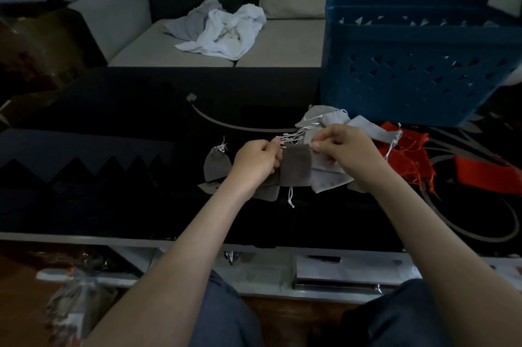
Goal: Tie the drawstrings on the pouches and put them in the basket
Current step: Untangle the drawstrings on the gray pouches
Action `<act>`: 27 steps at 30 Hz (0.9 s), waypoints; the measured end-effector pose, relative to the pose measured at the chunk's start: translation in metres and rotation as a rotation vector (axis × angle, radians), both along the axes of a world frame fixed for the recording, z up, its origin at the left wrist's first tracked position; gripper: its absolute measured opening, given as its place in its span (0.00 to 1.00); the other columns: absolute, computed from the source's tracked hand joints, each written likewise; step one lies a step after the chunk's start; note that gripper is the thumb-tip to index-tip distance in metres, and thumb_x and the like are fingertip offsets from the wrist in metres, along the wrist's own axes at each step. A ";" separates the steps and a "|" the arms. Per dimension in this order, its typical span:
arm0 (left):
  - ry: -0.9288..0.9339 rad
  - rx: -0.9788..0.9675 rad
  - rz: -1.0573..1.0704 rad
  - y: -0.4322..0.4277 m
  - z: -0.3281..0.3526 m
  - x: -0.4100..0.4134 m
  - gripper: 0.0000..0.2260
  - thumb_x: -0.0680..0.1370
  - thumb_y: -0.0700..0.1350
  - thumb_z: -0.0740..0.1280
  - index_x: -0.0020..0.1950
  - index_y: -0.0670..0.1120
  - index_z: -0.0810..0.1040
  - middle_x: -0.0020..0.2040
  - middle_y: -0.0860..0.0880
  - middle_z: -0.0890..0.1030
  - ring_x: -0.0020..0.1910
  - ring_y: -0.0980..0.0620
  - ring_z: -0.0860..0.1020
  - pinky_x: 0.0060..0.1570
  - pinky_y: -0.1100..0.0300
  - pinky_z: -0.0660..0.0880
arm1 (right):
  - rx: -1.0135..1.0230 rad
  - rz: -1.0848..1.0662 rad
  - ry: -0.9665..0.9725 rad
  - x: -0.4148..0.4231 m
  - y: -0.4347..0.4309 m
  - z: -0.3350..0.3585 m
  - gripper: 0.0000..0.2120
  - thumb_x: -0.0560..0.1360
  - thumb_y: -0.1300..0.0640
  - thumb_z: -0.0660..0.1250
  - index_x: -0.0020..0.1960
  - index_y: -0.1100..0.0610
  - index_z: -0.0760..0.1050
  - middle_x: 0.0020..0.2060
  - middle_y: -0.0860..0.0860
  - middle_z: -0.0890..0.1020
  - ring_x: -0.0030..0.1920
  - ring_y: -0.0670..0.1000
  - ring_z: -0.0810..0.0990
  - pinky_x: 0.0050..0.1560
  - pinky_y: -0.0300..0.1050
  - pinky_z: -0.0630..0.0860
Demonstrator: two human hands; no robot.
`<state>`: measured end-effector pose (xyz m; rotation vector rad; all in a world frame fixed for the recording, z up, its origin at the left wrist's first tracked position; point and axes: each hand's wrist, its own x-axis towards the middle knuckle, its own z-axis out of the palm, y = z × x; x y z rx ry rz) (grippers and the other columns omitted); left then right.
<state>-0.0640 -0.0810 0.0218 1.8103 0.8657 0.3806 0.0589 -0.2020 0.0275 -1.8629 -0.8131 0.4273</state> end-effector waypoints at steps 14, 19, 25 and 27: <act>0.058 0.026 0.047 0.002 -0.010 -0.005 0.19 0.82 0.52 0.57 0.35 0.46 0.74 0.30 0.52 0.74 0.28 0.56 0.71 0.31 0.64 0.67 | -0.213 0.061 -0.310 0.003 0.004 -0.008 0.06 0.75 0.67 0.65 0.45 0.59 0.80 0.34 0.52 0.78 0.33 0.41 0.73 0.33 0.25 0.67; -0.067 -0.425 0.219 0.015 -0.005 -0.006 0.19 0.82 0.50 0.59 0.32 0.46 0.68 0.30 0.51 0.67 0.29 0.55 0.65 0.31 0.63 0.62 | -0.280 0.000 -0.351 0.012 -0.001 -0.005 0.09 0.76 0.67 0.63 0.40 0.59 0.78 0.35 0.47 0.78 0.35 0.41 0.72 0.36 0.20 0.64; -0.674 -0.969 0.086 0.007 0.009 -0.010 0.20 0.82 0.46 0.57 0.31 0.43 0.66 0.43 0.41 0.82 0.27 0.57 0.72 0.28 0.68 0.70 | -0.322 0.104 -0.370 0.004 0.002 0.001 0.10 0.75 0.65 0.64 0.38 0.56 0.76 0.32 0.44 0.76 0.34 0.40 0.71 0.36 0.25 0.66; -0.704 -1.004 0.052 0.007 0.011 -0.010 0.20 0.83 0.47 0.55 0.32 0.43 0.68 0.39 0.43 0.82 0.25 0.58 0.71 0.26 0.70 0.68 | -0.306 0.141 -0.371 0.001 0.002 0.000 0.10 0.75 0.64 0.65 0.37 0.53 0.75 0.33 0.47 0.77 0.35 0.44 0.73 0.35 0.30 0.66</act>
